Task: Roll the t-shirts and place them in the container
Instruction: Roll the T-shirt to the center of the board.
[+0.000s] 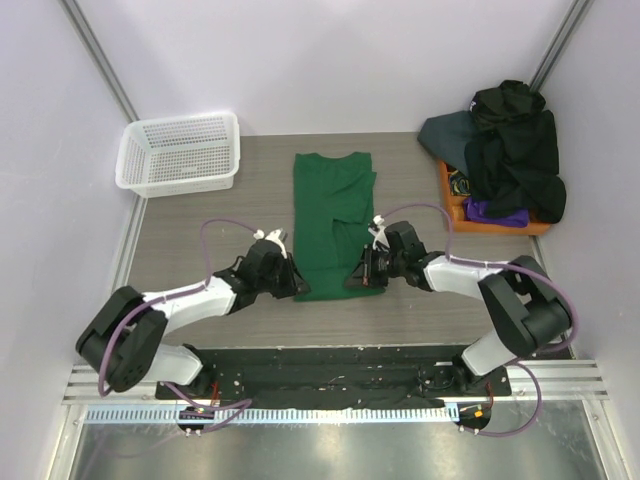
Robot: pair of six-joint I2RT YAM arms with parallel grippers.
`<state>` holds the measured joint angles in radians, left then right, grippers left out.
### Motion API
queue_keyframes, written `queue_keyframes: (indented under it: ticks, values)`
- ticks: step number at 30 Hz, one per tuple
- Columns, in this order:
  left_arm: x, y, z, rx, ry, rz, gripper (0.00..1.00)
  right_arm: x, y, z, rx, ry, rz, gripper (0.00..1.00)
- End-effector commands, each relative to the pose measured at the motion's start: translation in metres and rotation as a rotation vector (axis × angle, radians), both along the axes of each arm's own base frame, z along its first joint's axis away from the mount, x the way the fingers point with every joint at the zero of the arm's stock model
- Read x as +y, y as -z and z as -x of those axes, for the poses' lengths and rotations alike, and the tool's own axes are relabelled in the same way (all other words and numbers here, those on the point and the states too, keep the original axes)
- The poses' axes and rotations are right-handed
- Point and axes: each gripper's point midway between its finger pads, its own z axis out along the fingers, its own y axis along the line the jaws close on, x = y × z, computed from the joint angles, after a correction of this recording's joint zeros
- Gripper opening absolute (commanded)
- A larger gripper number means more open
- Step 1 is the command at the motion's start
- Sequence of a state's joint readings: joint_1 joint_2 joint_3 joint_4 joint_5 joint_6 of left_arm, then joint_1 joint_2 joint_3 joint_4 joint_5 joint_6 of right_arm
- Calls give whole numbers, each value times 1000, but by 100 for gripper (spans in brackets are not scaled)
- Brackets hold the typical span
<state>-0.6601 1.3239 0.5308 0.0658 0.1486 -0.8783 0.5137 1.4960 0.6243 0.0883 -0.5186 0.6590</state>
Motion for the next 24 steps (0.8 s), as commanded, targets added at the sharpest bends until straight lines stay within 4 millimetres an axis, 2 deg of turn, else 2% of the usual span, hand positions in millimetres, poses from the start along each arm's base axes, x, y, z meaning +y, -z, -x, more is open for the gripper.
queue_keyframes:
  ticks: [1,5,9,12,13,17,21,22,23,24]
  values:
    - [-8,-9,-32,-86,-22,-10,10,9,-10,-35,-72,18,-83,1]
    - [-6,7,-35,-59,-29,-54,10,-5,4,-48,-44,78,-78,1]
    - [-3,21,-34,-26,-31,-78,9,-22,18,-43,1,122,-82,1]
    - [3,23,-36,-27,-46,-94,9,-34,20,-44,6,146,-88,1]
    - [5,22,-36,-27,-48,-97,9,-46,25,-47,19,193,-48,1]
    - [14,12,-41,-53,-57,-98,9,-71,29,-51,22,274,8,1]
    - [18,-2,-45,-83,-50,-98,10,-82,25,-46,-6,297,50,1]
    - [18,-5,-45,-89,-44,-97,11,-84,23,-43,-1,297,60,4]
    - [17,-10,-45,-98,-32,-92,12,-86,20,-44,-20,293,78,13]
    - [13,-20,-41,-108,-4,-64,13,-88,9,-45,-55,290,80,20]
